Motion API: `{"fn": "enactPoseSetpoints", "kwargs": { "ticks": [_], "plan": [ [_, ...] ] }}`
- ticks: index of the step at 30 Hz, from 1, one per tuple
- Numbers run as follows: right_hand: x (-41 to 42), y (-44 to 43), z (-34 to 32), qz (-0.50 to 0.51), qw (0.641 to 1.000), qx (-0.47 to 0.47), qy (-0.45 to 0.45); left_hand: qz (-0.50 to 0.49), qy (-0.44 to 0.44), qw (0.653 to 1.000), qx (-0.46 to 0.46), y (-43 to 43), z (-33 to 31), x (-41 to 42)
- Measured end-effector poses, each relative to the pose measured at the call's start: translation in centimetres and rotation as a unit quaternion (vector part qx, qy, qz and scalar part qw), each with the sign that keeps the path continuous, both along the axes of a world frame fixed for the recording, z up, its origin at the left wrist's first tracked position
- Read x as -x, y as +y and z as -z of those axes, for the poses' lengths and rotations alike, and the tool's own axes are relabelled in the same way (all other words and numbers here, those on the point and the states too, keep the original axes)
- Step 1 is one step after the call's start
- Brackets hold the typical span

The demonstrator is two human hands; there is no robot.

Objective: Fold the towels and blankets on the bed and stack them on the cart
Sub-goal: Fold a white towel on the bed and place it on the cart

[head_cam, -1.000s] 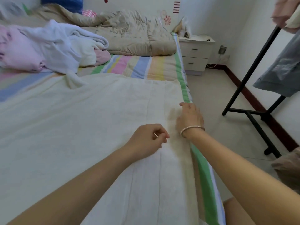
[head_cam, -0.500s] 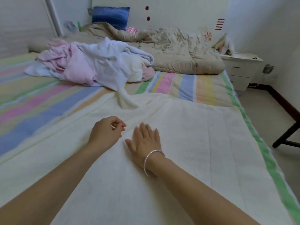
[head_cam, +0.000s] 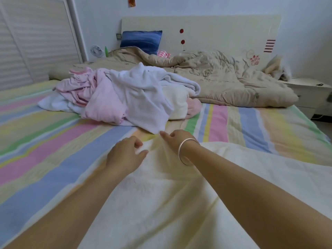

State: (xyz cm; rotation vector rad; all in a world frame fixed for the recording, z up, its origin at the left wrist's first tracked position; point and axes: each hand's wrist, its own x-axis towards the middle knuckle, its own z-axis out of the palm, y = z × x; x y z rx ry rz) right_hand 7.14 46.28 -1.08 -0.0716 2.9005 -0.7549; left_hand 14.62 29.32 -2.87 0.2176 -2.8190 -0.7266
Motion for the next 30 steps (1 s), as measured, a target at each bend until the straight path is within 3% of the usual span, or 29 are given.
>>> {"fn": "enactPoseSetpoints", "kwargs": {
  "ticks": [2,5,8,11,14,15,19,23,27,30],
  "plan": [
    [1.6,-1.3,-0.5,-0.006,0.999,0.023,-0.029,0.012,-0.012,1.000,0.025,-0.1,0.5,1.3],
    [2.7,-2.3,-1.4,-0.060,0.994,-0.062,-0.073,-0.003,-0.023,0.998,0.061,-0.3,1.0,2.6],
    [4.1,-3.5,-2.7,-0.075,0.993,-0.083,-0.040,-0.037,-0.006,0.995,0.092,-1.2,1.0,3.3],
    [6.4,-5.0,-4.3,0.008,0.998,0.064,0.023,-0.063,0.016,0.995,0.071,-3.4,0.6,4.4],
    [9.0,-6.6,-4.6,0.060,0.953,0.295,0.036,-0.061,-0.008,0.998,-0.018,-6.0,0.8,6.1],
    [9.6,-7.2,-4.1,0.065,0.944,0.324,0.023,-0.055,-0.027,0.998,-0.027,-6.4,1.1,6.5],
    [9.8,-8.0,-0.5,0.036,0.982,0.186,-0.015,-0.065,-0.034,0.994,-0.087,-7.3,2.2,6.4],
    [8.7,-6.1,0.8,-0.010,0.989,0.145,0.005,-0.041,-0.006,0.989,-0.140,-6.5,1.6,4.9],
    [7.5,-3.8,0.3,-0.020,1.000,0.014,0.015,-0.049,0.006,0.999,0.012,-5.7,0.9,2.9],
    [6.8,-3.2,-0.3,-0.029,0.999,0.028,0.022,-0.031,0.056,0.995,0.077,-5.0,0.4,1.8]
  ]
}}
